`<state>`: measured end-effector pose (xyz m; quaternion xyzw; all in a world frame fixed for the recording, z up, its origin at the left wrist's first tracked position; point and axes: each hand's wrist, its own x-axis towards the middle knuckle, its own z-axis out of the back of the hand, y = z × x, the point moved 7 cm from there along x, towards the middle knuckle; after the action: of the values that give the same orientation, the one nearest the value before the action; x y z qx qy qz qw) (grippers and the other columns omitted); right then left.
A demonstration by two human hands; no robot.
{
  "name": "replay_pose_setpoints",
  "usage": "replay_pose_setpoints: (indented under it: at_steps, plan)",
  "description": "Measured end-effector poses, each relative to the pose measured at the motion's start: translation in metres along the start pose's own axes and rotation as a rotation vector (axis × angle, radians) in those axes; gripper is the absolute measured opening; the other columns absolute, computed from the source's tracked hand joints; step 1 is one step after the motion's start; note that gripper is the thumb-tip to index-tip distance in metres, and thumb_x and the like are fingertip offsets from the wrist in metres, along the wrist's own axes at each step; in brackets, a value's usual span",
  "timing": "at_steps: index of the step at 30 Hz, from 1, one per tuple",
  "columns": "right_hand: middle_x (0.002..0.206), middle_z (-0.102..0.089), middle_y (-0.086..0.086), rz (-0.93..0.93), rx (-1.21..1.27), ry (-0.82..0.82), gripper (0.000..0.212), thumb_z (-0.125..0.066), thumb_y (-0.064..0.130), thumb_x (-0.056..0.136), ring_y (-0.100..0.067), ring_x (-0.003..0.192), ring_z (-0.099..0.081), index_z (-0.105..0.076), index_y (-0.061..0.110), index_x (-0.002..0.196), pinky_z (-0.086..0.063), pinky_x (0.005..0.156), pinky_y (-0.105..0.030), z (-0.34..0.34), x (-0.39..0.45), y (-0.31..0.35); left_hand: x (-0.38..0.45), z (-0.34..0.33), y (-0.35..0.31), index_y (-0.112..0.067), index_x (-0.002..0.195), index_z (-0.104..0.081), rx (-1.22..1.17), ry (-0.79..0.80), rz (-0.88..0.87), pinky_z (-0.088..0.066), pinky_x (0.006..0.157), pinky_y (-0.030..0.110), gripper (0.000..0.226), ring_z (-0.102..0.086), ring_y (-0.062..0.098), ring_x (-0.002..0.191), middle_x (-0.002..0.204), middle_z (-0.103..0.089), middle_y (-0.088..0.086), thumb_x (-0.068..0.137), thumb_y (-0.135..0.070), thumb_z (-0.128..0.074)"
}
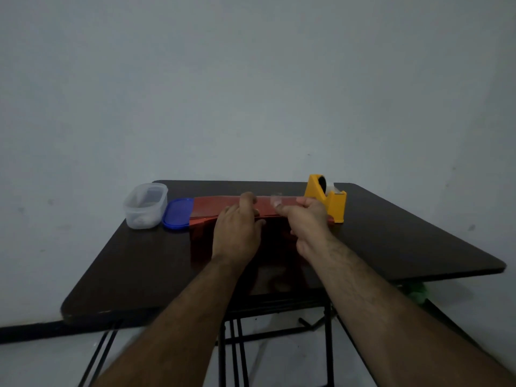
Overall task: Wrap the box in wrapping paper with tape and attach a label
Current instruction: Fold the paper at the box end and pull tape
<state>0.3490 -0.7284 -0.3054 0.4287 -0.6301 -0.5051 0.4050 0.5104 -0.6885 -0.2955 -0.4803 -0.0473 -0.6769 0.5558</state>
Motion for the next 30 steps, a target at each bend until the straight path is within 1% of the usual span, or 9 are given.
replay_pose_setpoints:
  at_steps: [2, 4, 10, 13, 17, 19, 23, 26, 30]
  plan:
    - [0.119, -0.069, -0.008, -0.021, -0.007, -0.019, 0.069, -0.098, 0.025, 0.064, -0.028, 0.104, -0.071, -0.058, 0.024, 0.119, -0.064, 0.083, -0.045, -0.004, 0.002, -0.007, 0.000, 0.000, 0.000, -0.021, 0.120, -0.049, 0.002, 0.002, -0.005, -0.050, 0.098, 0.037, 0.044, -0.068, 0.019, 0.102, 0.108, -0.074, -0.003, 0.088, -0.020, -0.080]
    - [0.118, -0.068, -0.008, -0.016, -0.030, -0.040, 0.068, -0.098, 0.024, 0.063, -0.030, 0.105, -0.070, -0.056, 0.025, 0.117, -0.064, 0.088, -0.049, -0.005, 0.006, -0.010, 0.000, 0.001, -0.001, -0.023, 0.115, -0.048, 0.003, -0.004, -0.014, -0.051, 0.097, 0.037, 0.041, -0.067, 0.018, 0.100, 0.107, -0.073, -0.003, 0.088, -0.020, -0.080]
    - [0.113, -0.065, -0.007, -0.047, -0.091, -0.118, 0.062, -0.098, 0.014, 0.069, -0.029, 0.103, -0.067, -0.053, 0.021, 0.111, -0.063, 0.088, -0.048, -0.007, 0.009, -0.015, 0.000, 0.001, -0.001, -0.023, 0.110, -0.047, 0.000, -0.014, -0.025, -0.050, 0.092, 0.036, 0.038, -0.066, 0.019, 0.096, 0.104, -0.072, -0.003, 0.089, -0.020, -0.079]
    - [0.112, -0.067, -0.008, -0.065, -0.123, -0.135, 0.066, -0.099, 0.014, 0.064, -0.030, 0.101, -0.069, -0.055, 0.018, 0.114, -0.063, 0.088, -0.048, -0.009, 0.010, -0.013, 0.000, 0.001, -0.001, -0.022, 0.108, -0.047, 0.009, -0.013, -0.030, -0.050, 0.092, 0.037, 0.038, -0.066, 0.020, 0.096, 0.104, -0.072, -0.003, 0.088, -0.020, -0.079]
    - [0.106, -0.072, -0.009, -0.091, -0.180, -0.128, 0.076, -0.099, 0.018, 0.051, -0.032, 0.096, -0.072, -0.063, 0.012, 0.117, -0.065, 0.084, -0.048, -0.012, 0.011, -0.010, 0.000, 0.001, -0.001, -0.022, 0.110, -0.047, 0.015, -0.017, -0.025, -0.050, 0.093, 0.037, 0.037, -0.065, 0.020, 0.097, 0.105, -0.072, -0.002, 0.090, -0.021, -0.078]
    - [0.103, -0.074, -0.010, -0.108, -0.202, -0.126, 0.069, -0.096, 0.013, 0.050, -0.032, 0.092, -0.073, -0.068, 0.008, 0.113, -0.066, 0.080, -0.048, -0.011, 0.009, -0.007, -0.001, 0.001, -0.002, -0.022, 0.109, -0.047, 0.019, -0.020, -0.030, -0.050, 0.091, 0.037, 0.037, -0.066, 0.021, 0.096, 0.103, -0.072, -0.002, 0.089, -0.021, -0.078]
    - [0.093, -0.075, -0.012, -0.166, -0.194, -0.129, 0.039, -0.090, -0.001, 0.065, -0.031, 0.084, -0.074, -0.070, 0.003, 0.099, -0.066, 0.079, -0.047, -0.006, 0.006, -0.007, -0.001, 0.001, -0.003, -0.021, 0.108, -0.047, 0.019, -0.021, -0.034, -0.050, 0.090, 0.038, 0.037, -0.066, 0.023, 0.095, 0.103, -0.072, -0.001, 0.088, -0.020, -0.078]
    - [0.084, -0.077, -0.013, -0.178, -0.178, -0.129, 0.031, -0.088, -0.003, 0.063, -0.030, 0.076, -0.076, -0.072, 0.001, 0.089, -0.067, 0.073, -0.046, -0.007, 0.006, -0.007, 0.000, 0.001, -0.003, -0.020, 0.108, -0.048, 0.026, -0.018, -0.032, -0.049, 0.088, 0.039, 0.037, -0.067, 0.025, 0.095, 0.102, -0.073, 0.000, 0.088, -0.019, -0.078]
    - [0.069, -0.077, -0.009, -0.200, -0.206, -0.101, 0.019, -0.087, -0.002, 0.059, -0.025, 0.067, -0.078, -0.076, 0.001, 0.074, -0.067, 0.069, -0.041, -0.012, 0.004, -0.005, 0.000, 0.002, -0.003, -0.019, 0.110, -0.049, 0.017, -0.006, -0.021, -0.048, 0.089, 0.039, 0.035, -0.066, 0.026, 0.097, 0.104, -0.073, 0.003, 0.089, -0.018, -0.077]
